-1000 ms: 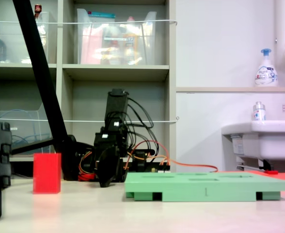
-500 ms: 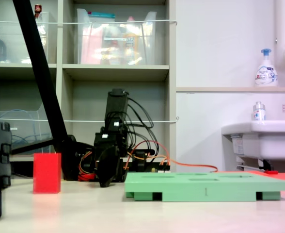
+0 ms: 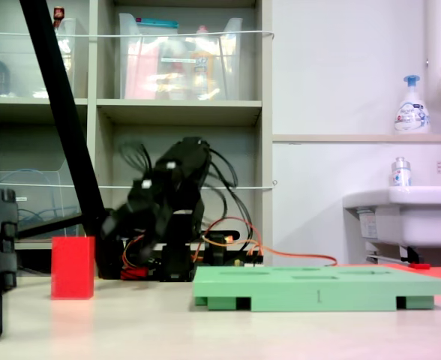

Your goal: Put the square block into the corresponding hole

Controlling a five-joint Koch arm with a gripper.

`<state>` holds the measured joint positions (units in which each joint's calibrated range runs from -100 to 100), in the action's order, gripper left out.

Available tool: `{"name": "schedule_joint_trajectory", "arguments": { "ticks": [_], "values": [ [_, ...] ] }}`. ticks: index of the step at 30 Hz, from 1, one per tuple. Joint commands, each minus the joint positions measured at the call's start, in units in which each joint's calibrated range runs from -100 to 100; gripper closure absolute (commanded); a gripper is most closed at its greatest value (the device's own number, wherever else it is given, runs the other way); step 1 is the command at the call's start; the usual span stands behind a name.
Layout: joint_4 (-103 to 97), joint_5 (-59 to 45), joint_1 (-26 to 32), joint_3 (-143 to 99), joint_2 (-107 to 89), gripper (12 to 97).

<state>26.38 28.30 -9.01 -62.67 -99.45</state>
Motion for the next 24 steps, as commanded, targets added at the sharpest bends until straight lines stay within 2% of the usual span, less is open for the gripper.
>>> {"name": "schedule_joint_trajectory", "arguments": {
  "ticks": [1,5,8,13,17,21,24],
  "values": [
    [6.8,4.4,1.1,7.6,-0.5,65.8],
    [21.6,8.7,3.8,21.2,-0.5,65.8],
    [23.3,9.3,3.8,25.0,-0.5,69.1],
    [28.8,9.3,3.8,26.8,-0.5,69.0],
    [29.7,8.9,3.4,28.7,-0.5,56.4],
    [37.3,8.9,2.1,33.6,0.4,51.7],
    [43.2,8.7,1.2,41.5,14.7,43.4]
  ]
}}
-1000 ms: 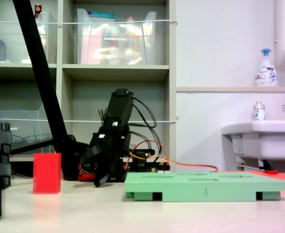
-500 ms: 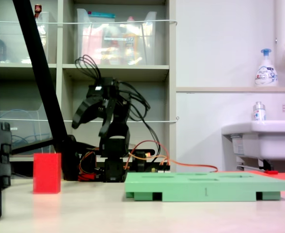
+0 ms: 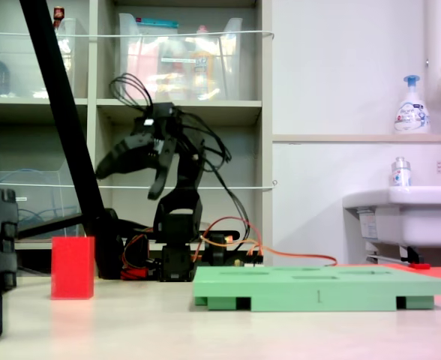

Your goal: Put the square block into the corresponding hole

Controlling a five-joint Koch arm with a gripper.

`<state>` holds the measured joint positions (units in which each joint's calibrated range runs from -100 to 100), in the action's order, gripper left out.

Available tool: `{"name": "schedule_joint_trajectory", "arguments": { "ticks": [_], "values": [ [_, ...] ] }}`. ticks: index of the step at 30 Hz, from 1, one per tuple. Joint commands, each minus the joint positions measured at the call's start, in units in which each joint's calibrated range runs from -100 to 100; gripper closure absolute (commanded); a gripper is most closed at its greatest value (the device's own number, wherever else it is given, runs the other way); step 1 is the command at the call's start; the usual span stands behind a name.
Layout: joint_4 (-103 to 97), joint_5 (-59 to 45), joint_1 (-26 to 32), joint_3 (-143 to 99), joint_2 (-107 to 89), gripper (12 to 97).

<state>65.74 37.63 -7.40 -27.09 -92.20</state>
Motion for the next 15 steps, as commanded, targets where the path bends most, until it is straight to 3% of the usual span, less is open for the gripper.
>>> {"name": "schedule_joint_trajectory", "arguments": {
  "ticks": [1,3,8,11,15],
  "values": [
    [5.9,-0.9,-0.9,8.6,11.2,42.9],
    [10.6,-1.4,-1.5,14.4,18.6,40.5],
    [21.7,-1.9,-2.4,28.2,37.2,19.1],
    [22.6,-1.9,-2.8,31.5,43.0,13.5],
    [25.0,-2.0,-3.5,36.5,53.2,13.4]
  ]
}}
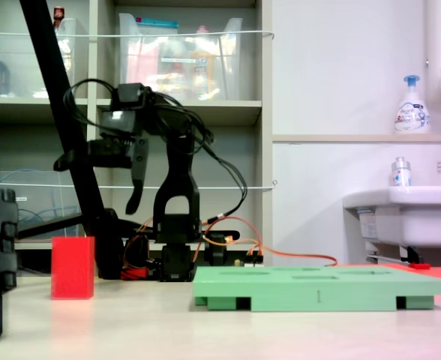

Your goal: Put the square block into the corresponding hole

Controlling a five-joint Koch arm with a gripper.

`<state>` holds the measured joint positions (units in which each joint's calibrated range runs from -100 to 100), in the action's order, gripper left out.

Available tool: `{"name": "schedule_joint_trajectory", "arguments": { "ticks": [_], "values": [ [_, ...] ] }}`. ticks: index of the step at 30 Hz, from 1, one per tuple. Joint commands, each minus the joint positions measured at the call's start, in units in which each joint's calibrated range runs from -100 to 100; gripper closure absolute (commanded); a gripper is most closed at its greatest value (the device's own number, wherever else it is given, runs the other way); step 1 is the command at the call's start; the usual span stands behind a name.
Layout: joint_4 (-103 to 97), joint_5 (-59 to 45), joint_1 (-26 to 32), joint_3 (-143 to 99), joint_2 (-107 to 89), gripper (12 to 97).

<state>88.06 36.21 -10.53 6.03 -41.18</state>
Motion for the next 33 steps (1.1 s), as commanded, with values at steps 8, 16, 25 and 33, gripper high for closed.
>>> {"name": "schedule_joint_trajectory", "arguments": {
  "ticks": [8,16,25,33],
  "values": [
    [2.3,-0.8,-0.8,9.8,19.4,13.4],
    [-0.6,-0.8,-0.8,12.2,30.7,13.5],
    [-5.0,-0.8,-0.9,12.2,38.2,13.6],
    [-5.9,-0.8,-1.1,12.2,40.8,31.0]
  ]
}}
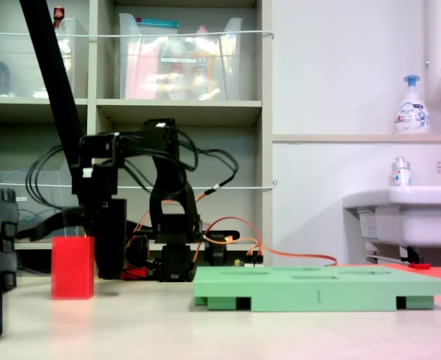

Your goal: Put the square block into the corresponding hole

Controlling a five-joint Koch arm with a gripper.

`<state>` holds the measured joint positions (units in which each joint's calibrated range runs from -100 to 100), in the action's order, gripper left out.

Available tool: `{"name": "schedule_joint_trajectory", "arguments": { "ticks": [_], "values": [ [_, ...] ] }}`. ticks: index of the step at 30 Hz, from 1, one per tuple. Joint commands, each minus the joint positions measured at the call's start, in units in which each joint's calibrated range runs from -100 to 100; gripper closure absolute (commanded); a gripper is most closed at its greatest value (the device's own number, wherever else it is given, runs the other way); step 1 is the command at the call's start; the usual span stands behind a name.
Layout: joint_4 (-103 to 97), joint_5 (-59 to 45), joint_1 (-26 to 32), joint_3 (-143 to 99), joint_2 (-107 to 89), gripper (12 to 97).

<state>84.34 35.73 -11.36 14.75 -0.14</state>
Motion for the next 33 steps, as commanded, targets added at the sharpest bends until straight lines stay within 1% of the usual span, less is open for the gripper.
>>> {"name": "schedule_joint_trajectory", "arguments": {
  "ticks": [1,2,5,6,11,16,20,23,28,33],
  "values": [
    [-2.2,-0.3,-0.4,3.5,0.0,37.6],
    [-2.2,-0.4,-0.5,3.5,0.6,44.6],
    [-2.2,-0.3,-0.7,3.3,1.3,57.5],
    [-2.2,-0.3,-0.7,3.2,1.4,60.0],
    [-1.7,-0.3,-0.8,2.7,2.2,60.7],
    [1.1,-0.2,-1.1,2.4,2.1,67.3],
    [4.3,-0.2,-1.1,2.5,-1.1,68.7],
    [7.3,1.0,-0.8,2.7,-6.8,69.3],
    [15.0,2.8,0.4,5.1,-21.7,69.4],
    [15.7,7.0,3.5,9.1,-36.2,69.4]
  ]
}}
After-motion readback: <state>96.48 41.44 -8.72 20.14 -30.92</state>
